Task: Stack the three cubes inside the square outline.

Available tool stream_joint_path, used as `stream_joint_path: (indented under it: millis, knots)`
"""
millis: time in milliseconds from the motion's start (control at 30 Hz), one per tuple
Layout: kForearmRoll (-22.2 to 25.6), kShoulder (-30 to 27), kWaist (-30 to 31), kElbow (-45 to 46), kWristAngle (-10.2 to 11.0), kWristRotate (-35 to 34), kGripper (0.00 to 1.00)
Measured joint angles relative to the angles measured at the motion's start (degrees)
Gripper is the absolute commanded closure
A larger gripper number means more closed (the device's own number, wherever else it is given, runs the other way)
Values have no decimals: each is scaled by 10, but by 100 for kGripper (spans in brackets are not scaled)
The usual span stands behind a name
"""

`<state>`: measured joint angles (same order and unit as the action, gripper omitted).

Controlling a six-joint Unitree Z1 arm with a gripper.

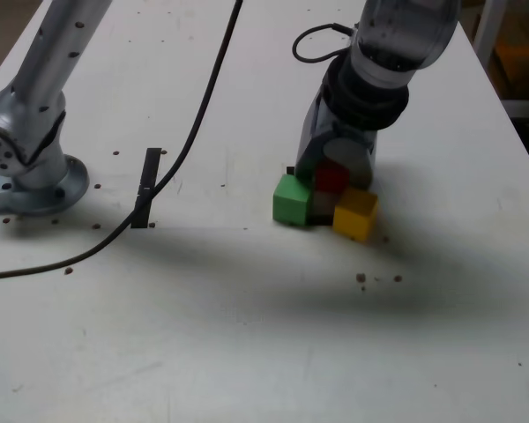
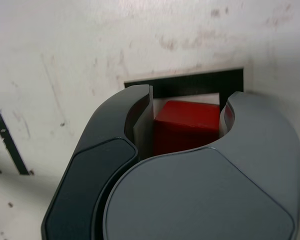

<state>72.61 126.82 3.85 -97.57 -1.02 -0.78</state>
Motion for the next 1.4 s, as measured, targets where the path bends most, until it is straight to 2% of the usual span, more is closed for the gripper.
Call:
stream_joint_path:
  millis: [67, 167, 433, 600, 1000, 1200, 1400]
  knots:
    - [33, 0, 17, -22, -12, -6, 84]
    - [56, -3, 27, -31, -19, -15, 84]
    - [60, 3, 38, -40, -31, -21, 84]
    - [58, 12, 38, -41, -27, -21, 84]
    - [35, 16, 20, -33, 7, -20, 84]
    - [32, 16, 9, -14, 6, -20, 83]
    - [16, 15, 9, -2, -7, -23, 74]
